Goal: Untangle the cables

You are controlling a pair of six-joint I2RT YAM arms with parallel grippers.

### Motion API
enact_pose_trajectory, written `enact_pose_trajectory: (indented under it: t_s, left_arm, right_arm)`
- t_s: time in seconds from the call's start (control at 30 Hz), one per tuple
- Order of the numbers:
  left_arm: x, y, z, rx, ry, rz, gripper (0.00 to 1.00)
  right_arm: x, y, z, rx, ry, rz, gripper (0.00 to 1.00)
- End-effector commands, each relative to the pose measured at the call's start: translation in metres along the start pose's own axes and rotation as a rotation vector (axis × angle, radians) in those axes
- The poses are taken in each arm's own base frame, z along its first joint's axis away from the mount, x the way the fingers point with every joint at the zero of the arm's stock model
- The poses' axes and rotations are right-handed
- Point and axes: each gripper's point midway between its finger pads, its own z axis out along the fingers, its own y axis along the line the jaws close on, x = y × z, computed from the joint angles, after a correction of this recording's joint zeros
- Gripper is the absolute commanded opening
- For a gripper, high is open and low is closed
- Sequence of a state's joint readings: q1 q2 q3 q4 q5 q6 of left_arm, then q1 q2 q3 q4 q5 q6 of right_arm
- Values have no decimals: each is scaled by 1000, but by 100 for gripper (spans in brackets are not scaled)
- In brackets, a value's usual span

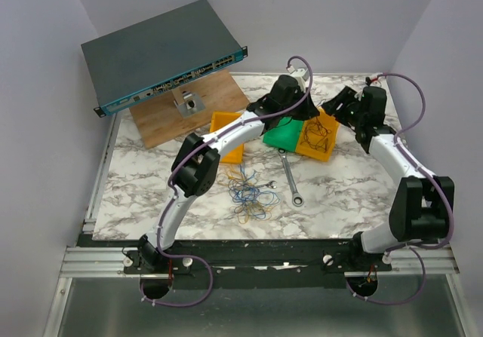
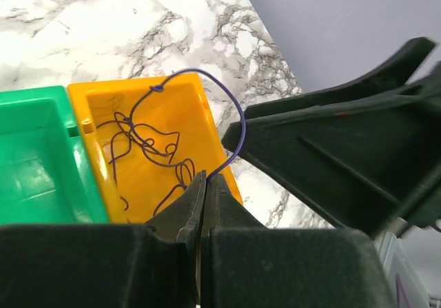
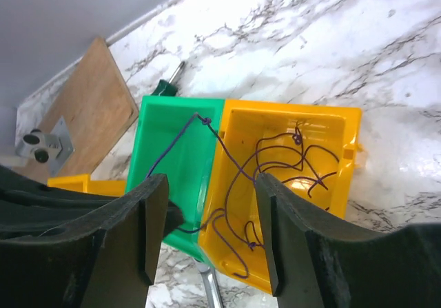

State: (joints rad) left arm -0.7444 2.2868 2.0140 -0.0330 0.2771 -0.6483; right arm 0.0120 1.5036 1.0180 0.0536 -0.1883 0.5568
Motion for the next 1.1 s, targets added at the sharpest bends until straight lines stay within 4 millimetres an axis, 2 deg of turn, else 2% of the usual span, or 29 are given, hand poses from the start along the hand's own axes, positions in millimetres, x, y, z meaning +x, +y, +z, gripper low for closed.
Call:
enact_pose_trajectory:
  t_s: [0.0,0.17,0.3,0.33,0.37,0.53,0.6,0.67,0.8,0.87,1.07]
  left_arm:
    - [33,9,21,-35,93,-33,0]
    - [48,28,30,-108,136,-76,0]
    - [50,29,28,-115,146,-81,0]
    - [48,27,26,-112,143,-78,3]
    - [47,25,25,-108,144,-70,8]
    - [26,1,6,-63,133,-11,49]
    - [18,-10,-3,-41,128,12,60]
    - [11,-21,-12,-19,124,27,66]
    - [1,-34,-32,-12,126,44,69]
    - [0,-36,-43,-20,124,53,71]
    - [-4,-38,-76,-38,105,69,72]
  right_arm:
    - [-7,-22,-11,133,-59,2,62]
    - [-29,-23,-34,164,-188,8,65]
    - [-31,-20,-35,158,-184,-3,66]
    - [-29,-19,-33,151,-171,-4,66]
    - [-27,-19,-31,145,-160,-3,66]
    - [-15,-17,-22,119,-104,8,66]
    - [-11,-17,-19,112,-87,8,66]
    - [-6,-15,-17,95,-59,0,67]
    - [9,-14,-9,67,12,-2,68]
    - [7,-18,-9,68,14,10,68]
    - [9,-5,2,1,51,26,67]
